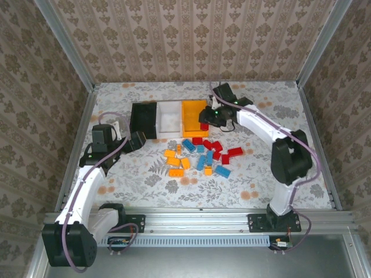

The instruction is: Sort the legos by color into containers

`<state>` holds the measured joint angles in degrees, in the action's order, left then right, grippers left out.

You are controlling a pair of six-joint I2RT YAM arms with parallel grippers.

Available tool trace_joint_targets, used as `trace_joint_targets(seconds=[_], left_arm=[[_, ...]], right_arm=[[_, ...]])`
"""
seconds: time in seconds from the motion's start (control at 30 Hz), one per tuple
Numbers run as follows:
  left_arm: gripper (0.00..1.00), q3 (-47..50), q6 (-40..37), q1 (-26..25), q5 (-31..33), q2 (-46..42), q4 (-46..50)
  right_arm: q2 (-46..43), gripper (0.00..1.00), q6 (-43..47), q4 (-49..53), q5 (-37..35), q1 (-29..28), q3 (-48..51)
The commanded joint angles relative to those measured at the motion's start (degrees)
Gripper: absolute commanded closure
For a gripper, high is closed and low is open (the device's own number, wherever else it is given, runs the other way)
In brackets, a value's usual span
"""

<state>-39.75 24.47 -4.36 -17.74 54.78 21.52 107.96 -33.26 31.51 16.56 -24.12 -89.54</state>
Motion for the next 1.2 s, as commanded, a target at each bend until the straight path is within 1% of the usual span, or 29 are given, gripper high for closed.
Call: trace_joint_targets(seconds=[0.0,0.2,0.33,0.43,0.63,0.8,0.97,1.07,1.17], left_arm=[[0.00,-1.4,-0.2,0.7,-1.9,0.5,1.4],[0.00,-1.3,-1.0,1.5,-2.4,1.6,1.6],[0.00,-1.1,-0.7,2.0,-3.0,2.2,1.1],[0.00,-1.0,-0.6,2.4,-3.2,2.3,1.1],[0.00,-1.0,-0.4,2.7,-3.1,1.6,1.5],[0.00,-1.1,0.2,2.8,-3.3,1.7,1.4],[0.00,-1.2,0.7,2.8,-3.7,1.6,1.4],[0.00,-1.5,0.9,2.8,-4.1,1.1,1.6],[0.00,-1.8,1.4,2.8,-5.3,0.6,1.3]], right_arm=[[5.9,0.65,1.6,2.5,-1.7,-0.9,-7.1],[15.1,0.64,7.4,6.6,-8.1,-2.6,-18.4],[20.2,0.62,9.1,10.1,-10.2,-3.4,-24.7],[22.9,0.60,9.2,11.2,-10.6,-3.5,-27.0],[25.5,0.59,9.0,11.0,-10.6,-3.6,-28.4],[25.5,0.52,8.6,10.9,-10.5,-3.6,-27.8],[22.7,0.47,8.2,10.3,-10.4,-3.6,-26.4],[19.1,0.44,7.8,10.2,-9.6,-3.7,-25.8],[13.5,0.40,7.2,9.5,-8.8,-3.7,-23.6]])
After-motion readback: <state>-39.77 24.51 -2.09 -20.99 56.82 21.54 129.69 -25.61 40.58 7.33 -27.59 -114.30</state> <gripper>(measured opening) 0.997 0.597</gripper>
